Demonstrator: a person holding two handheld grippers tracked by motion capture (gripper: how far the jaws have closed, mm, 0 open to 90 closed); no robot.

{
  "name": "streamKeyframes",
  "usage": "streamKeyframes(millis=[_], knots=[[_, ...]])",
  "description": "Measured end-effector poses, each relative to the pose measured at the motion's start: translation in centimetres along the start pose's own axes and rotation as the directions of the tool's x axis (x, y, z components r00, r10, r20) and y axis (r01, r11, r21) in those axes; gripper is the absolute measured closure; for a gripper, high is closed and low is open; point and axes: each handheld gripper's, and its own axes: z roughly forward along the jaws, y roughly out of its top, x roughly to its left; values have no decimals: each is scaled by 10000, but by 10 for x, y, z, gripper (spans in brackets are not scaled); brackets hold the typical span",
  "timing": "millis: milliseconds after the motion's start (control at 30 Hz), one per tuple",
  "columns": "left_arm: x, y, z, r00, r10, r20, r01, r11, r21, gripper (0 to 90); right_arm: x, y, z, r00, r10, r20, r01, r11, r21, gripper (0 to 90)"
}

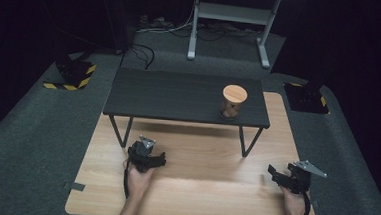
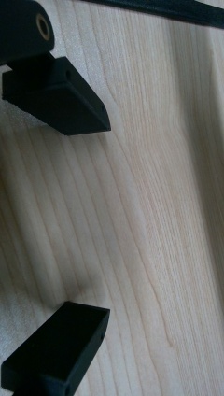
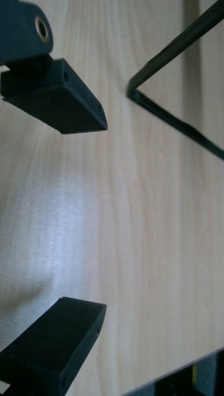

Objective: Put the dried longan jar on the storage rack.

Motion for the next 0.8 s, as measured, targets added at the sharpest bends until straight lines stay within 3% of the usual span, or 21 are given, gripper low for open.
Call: streamKeyframes(millis=[100,500,800], knots=[[0,0,0,10000,-3,0,3,10000,-1,96,2,-2,0,10000,-17,96,18,9999,-137,108],[0,0,0,10000,1,-2,-1,10000,0,96,10,17,10,9988,-339,363,303,9950,949,124],[0,0,0,10000,-1,-2,1,10000,-4,96,8,17,10,9992,-244,323,212,9953,950,128]])
